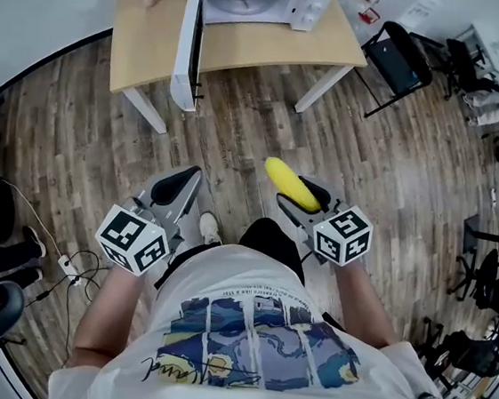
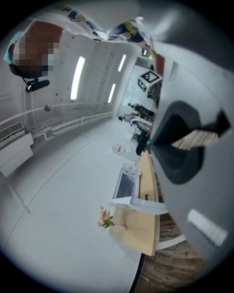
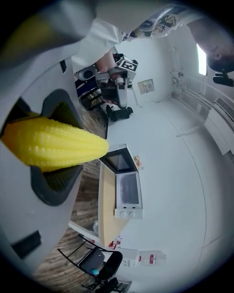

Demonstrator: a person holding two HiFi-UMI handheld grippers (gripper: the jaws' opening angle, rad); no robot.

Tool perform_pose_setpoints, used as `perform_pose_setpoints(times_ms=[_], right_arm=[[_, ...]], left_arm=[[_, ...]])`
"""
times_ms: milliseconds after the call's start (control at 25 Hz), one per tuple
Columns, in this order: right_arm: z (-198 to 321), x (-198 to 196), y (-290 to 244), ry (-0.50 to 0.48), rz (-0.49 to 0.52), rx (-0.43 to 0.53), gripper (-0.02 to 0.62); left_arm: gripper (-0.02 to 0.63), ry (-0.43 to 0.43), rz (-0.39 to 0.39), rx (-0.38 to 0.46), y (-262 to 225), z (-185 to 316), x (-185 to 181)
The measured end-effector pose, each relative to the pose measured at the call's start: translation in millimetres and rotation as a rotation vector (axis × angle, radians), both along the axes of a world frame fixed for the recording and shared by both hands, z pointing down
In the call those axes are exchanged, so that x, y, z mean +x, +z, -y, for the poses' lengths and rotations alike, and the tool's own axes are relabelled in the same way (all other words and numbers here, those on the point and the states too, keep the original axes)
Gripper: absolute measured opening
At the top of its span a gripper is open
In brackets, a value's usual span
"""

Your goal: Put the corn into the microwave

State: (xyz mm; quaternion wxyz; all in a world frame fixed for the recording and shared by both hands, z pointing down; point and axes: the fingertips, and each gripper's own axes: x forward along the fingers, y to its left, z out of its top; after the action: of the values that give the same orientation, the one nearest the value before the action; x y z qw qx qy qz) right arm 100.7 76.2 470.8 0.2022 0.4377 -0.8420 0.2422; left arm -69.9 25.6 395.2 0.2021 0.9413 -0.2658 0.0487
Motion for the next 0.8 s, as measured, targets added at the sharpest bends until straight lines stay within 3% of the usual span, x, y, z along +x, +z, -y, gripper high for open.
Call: perform_pose_setpoints(times_ms=[280,800], right_arm=[[77.0,-6.4,-3.1,-0.004,-0.054,0.013,0.249],[296.4,11.4,9.5,-0.082,-0.082,0.058,0.249]], left_arm=[[0.006,-0.031,-0.051,-0.014,-4.1,43.7,-28.1],[0.006,-0.206,0.028,0.056,-32.6,150.6,-57.2]])
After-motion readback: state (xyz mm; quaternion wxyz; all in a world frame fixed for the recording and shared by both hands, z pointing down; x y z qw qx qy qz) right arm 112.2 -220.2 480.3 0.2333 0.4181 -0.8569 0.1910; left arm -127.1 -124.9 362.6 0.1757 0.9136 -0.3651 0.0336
